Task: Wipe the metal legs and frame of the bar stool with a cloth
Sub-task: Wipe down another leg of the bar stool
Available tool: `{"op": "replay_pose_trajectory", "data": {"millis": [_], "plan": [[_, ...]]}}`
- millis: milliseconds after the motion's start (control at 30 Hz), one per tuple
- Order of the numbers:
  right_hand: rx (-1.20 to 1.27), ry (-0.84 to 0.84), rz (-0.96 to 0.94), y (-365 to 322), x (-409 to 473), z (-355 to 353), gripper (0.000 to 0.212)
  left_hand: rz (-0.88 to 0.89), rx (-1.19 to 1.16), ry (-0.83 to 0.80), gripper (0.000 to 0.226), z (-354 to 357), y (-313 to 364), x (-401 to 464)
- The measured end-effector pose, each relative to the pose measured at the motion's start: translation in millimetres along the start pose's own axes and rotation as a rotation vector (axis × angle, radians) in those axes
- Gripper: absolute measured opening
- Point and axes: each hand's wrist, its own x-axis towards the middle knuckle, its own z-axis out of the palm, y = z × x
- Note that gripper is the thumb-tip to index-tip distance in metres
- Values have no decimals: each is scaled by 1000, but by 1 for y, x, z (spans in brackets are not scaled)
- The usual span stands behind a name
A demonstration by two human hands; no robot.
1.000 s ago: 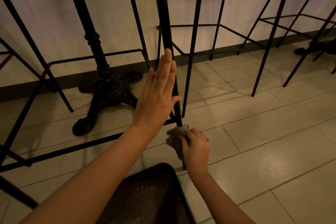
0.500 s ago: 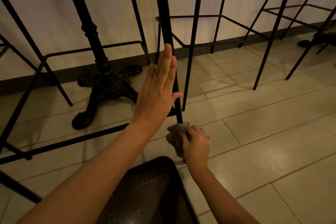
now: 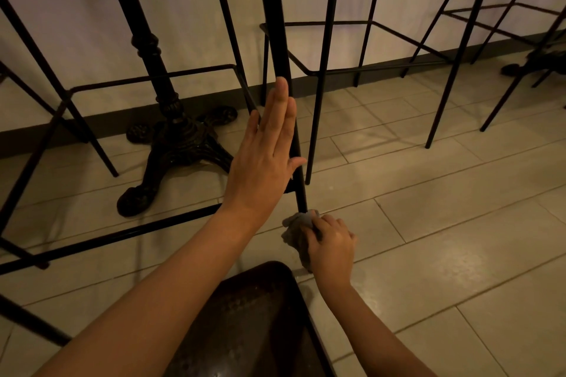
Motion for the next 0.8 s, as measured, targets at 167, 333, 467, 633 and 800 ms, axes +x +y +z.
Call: {"op": "replay_pose_trajectory", "data": {"millis": [167,333,467,633,800], "plan": [[57,35,2,-6,1,1,22,4,-34,12,89,3,0,-1],[-36,-39,60,13,-13,14,21,3,-28,0,92,6,0,-2],[-66,-92,97,23,-20,20,18,20,-30,7,91,8,-1,-4],[-13,-68,105,15,-15,16,17,28,-65,19,85,12,-2,-5],[51,-8,112,10,-11,18,20,29,-75,22,85,16,-3,-6]]}}
